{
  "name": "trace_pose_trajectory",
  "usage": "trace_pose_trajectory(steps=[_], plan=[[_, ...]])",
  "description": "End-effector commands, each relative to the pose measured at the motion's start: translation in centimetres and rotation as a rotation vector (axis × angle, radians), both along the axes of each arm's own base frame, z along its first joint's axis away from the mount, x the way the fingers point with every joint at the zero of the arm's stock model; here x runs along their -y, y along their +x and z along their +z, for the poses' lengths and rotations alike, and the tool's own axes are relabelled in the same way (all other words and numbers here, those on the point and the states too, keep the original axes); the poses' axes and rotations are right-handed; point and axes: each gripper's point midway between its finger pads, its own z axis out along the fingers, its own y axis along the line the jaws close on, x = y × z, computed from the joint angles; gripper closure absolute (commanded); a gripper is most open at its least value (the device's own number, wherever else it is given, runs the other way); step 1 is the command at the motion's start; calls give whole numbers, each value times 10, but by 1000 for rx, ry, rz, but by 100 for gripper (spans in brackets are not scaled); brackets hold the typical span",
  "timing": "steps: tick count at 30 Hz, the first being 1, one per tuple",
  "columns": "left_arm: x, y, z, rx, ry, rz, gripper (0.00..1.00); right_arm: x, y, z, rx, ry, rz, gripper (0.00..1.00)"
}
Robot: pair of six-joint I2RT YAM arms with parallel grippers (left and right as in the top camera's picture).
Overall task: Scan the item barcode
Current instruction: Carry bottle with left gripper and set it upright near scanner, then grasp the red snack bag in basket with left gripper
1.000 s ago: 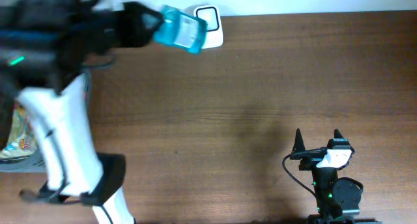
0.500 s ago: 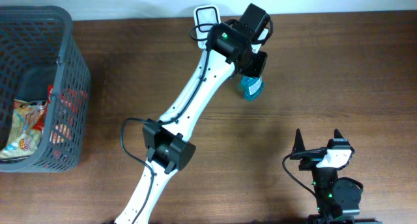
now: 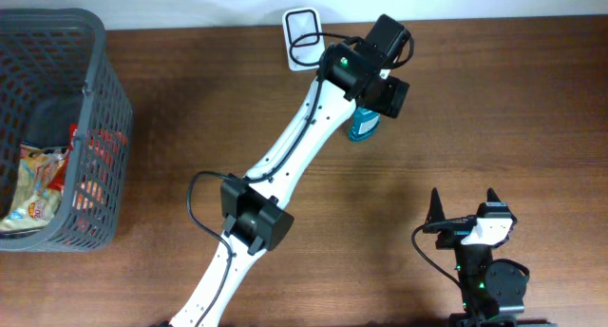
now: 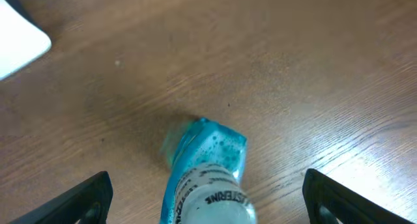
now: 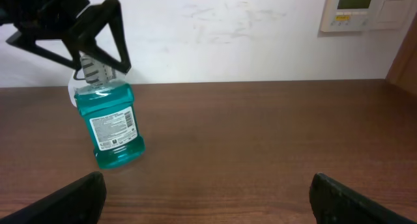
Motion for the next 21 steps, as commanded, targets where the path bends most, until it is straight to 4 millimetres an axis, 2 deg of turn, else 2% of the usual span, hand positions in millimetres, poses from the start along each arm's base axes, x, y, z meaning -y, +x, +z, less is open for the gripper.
trace_pose_trajectory(steps=[1, 2, 3, 4, 5, 6, 7, 9, 11, 12, 14, 15, 16, 17, 18, 19, 21], plan=[[-10, 1, 90, 146, -118, 16, 7, 1, 0, -4, -6, 5, -3, 2], [-21, -2, 115, 176, -141, 27, 7, 1, 0, -4, -6, 5, -3, 2], [-41, -7, 145, 204, -160, 50, 6, 1, 0, -4, -6, 5, -3, 2], [-70, -15, 167, 209, -157, 85, 3, 1, 0, -4, -6, 5, -3, 2], [-107, -20, 181, 206, -121, 145, 1, 1, 0, -4, -6, 5, -3, 2], [-161, -25, 196, 214, -63, 248, 0, 1, 0, -4, -6, 5, -3, 2], [-194, -29, 204, 212, -39, 308, 1, 1, 0, -4, -6, 5, -3, 2], [-284, -38, 235, 247, -38, 490, 1, 1, 0, -4, -6, 5, -3, 2], [-340, -42, 252, 290, -41, 618, 1, 1, 0, -4, -6, 5, -3, 2], [-383, -47, 260, 312, -34, 721, 1, 1, 0, -4, -6, 5, -3, 2], [-460, -56, 261, 319, 4, 898, 1, 1, 0, -4, -6, 5, -3, 2], [-490, -63, 256, 307, 38, 949, 1, 1, 0, -4, -6, 5, -3, 2], [-511, -68, 252, 290, 56, 996, 1, 1, 0, -4, -6, 5, -3, 1], [-546, -79, 240, 247, 76, 1085, 1, 1, 0, -4, -6, 5, -3, 2], [-563, -86, 233, 218, 86, 1128, 1, 1, 0, -4, -6, 5, -3, 2], [-590, -99, 216, 153, 102, 1200, 1, 1, 0, -4, -6, 5, -3, 2], [-623, -114, 180, 28, 72, 1275, 0, 1, 0, -4, -6, 5, -3, 2]])
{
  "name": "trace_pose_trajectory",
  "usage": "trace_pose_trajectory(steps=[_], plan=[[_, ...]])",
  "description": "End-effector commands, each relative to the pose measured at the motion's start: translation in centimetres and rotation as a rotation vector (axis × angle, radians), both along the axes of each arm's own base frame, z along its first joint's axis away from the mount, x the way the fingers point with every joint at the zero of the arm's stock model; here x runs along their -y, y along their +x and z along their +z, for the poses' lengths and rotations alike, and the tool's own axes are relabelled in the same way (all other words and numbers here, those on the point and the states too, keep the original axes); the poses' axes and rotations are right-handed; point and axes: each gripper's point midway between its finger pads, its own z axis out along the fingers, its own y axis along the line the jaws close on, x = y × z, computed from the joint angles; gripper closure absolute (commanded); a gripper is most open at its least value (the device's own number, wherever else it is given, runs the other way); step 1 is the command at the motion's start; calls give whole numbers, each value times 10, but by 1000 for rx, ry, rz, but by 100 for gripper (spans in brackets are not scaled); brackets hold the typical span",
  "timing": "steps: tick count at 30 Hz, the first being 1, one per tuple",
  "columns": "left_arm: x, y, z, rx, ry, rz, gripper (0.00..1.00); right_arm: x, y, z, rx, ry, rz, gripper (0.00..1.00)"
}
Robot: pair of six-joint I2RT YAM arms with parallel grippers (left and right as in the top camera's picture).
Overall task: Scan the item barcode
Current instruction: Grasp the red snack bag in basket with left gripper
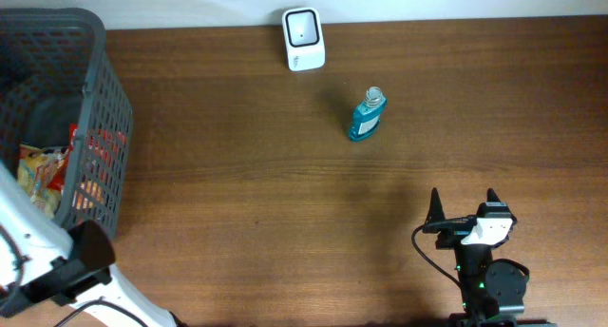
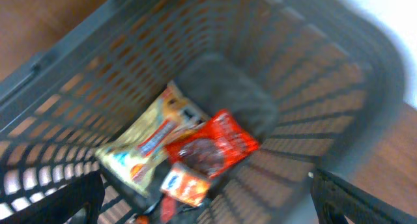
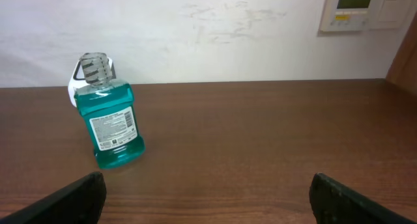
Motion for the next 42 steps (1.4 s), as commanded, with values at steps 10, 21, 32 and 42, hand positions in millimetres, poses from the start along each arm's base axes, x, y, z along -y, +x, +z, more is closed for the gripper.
trace_pose_trajectory(steps=[10, 21, 32, 42], plan=[[-17, 6, -220, -348, -296, -116, 1, 1, 0, -4, -4, 4, -4, 2], [-4, 18, -316, -331, -262, -360, 20, 1, 0, -4, -4, 4, -3, 1], [-14, 30, -310, -247, -196, -333, 100, 1, 0, -4, -4, 4, -4, 2], [1, 15, -13, 407, 145, -179, 100, 1, 0, -4, -4, 4, -3, 2]])
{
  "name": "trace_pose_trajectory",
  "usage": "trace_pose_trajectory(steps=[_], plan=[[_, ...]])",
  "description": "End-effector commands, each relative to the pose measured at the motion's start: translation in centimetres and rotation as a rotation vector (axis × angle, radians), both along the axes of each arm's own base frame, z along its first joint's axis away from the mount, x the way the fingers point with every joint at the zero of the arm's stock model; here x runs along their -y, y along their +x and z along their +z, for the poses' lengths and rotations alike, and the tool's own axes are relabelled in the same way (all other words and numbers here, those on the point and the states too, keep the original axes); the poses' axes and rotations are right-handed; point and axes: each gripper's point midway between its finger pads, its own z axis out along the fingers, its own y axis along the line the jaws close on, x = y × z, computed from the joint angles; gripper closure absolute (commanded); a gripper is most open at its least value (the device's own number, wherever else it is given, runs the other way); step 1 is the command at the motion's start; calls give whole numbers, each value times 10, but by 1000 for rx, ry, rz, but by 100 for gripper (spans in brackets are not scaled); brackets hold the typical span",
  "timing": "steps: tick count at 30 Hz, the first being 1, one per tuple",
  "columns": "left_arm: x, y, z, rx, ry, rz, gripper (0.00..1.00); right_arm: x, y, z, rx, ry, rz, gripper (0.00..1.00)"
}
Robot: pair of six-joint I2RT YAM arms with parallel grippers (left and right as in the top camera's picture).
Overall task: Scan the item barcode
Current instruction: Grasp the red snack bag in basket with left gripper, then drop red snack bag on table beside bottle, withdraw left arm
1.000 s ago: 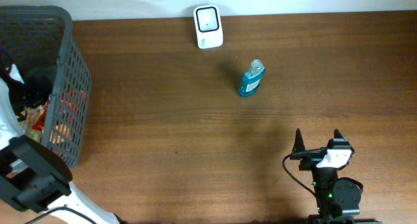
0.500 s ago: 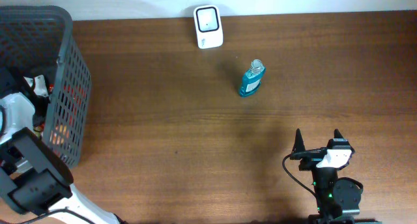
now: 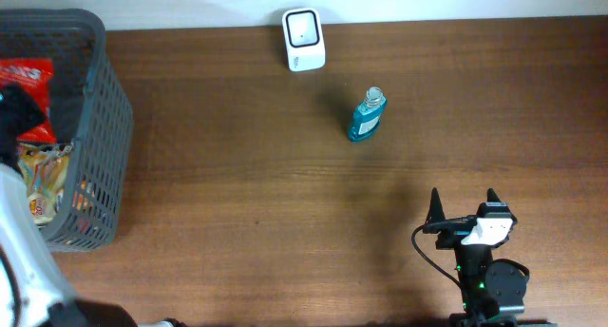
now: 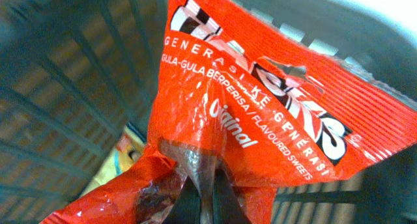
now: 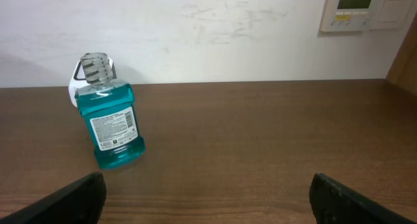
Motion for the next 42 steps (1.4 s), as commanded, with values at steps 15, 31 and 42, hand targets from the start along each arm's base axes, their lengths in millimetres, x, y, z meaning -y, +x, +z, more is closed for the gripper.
trace_pose_trajectory(steps=[15, 31, 42], plan=[[368, 3, 53, 97, -375, -937, 100, 1, 0, -4, -6, 4, -4, 2], [452, 26, -238, -624, -157, -857, 64, 1, 0, -4, -6, 4, -3, 1], [375, 21, 3, -317, -174, -753, 1, 1, 0, -4, -6, 4, -4, 2]])
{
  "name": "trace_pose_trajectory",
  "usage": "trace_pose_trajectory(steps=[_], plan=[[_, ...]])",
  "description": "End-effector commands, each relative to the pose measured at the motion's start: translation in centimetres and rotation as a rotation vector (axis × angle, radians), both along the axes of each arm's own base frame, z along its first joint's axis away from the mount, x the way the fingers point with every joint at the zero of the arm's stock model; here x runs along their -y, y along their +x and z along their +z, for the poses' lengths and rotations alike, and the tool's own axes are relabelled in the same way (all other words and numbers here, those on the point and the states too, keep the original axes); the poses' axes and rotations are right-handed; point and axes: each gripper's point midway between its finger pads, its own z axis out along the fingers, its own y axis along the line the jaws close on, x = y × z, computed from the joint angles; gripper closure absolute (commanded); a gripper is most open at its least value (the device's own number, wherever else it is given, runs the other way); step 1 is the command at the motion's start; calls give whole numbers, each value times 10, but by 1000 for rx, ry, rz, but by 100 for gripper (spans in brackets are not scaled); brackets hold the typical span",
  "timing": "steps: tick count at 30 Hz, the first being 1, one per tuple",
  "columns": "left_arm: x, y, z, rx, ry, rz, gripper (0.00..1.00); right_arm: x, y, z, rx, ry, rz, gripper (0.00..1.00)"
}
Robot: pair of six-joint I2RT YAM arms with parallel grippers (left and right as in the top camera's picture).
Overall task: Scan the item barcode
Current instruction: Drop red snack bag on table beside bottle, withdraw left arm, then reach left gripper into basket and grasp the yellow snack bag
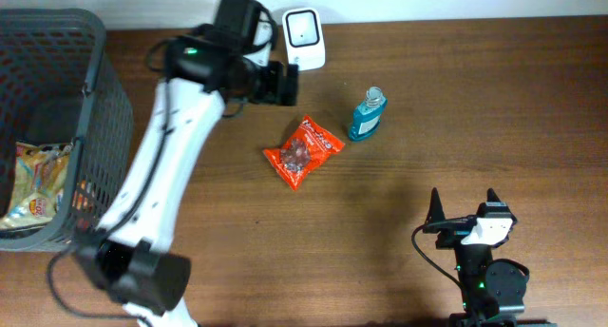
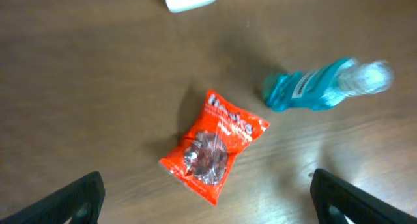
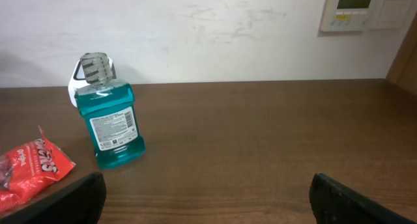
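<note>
A red snack packet (image 1: 302,151) lies flat on the wooden table, just left of the upright teal mouthwash bottle (image 1: 366,118). The left wrist view looks down on the packet (image 2: 215,146) and the bottle (image 2: 313,90). The white barcode scanner (image 1: 303,28) stands at the table's far edge. My left gripper (image 1: 282,83) hangs open above the table between scanner and packet, holding nothing (image 2: 205,198). My right gripper (image 1: 465,201) rests open at the near right, facing the bottle (image 3: 111,123) and the packet's edge (image 3: 29,168).
A dark grey mesh basket (image 1: 103,32) stands at the far left with several snack packets inside. A white wall with a wall panel (image 3: 361,9) rises behind the table's far edge.
The left gripper was shut on the red packet at the basket. Now the packet lies on the table beside the bottle and the gripper is open above it. The right arm has not moved.
First my left gripper was open over the mouthwash bottle standing by the scanner. Then it was open above the basket. Then it was shut on the red packet there. Now the packet lies let go on the table left of the bottle.
</note>
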Motion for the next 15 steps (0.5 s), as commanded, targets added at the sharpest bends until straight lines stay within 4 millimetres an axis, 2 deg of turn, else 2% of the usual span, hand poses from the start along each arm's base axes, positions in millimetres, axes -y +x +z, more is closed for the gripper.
trace_pose_trajectory(steps=[1, 4, 5, 7, 9, 12, 15], plan=[[-68, -36, 65, 74, -7, 120, 1, 1, 0, -4, -5, 4, -3, 1], [-131, -66, 102, 142, 8, 277, 1, 1, 0, -4, -5, 4, -3, 2], [-160, -78, 117, 180, 7, 358, 1, 1, 0, -4, -5, 4, -3, 2], [-208, -92, 130, 221, 16, 500, 1, 1, 0, -4, -5, 4, -3, 2], [-269, -110, 131, 217, 36, 691, 1, 1, 0, -4, -5, 4, -3, 2], [-313, -124, 127, 201, 23, 867, 1, 1, 0, -4, -5, 4, -3, 2], [-321, -124, 123, 189, 24, 887, 1, 1, 0, -4, -5, 4, -3, 2]])
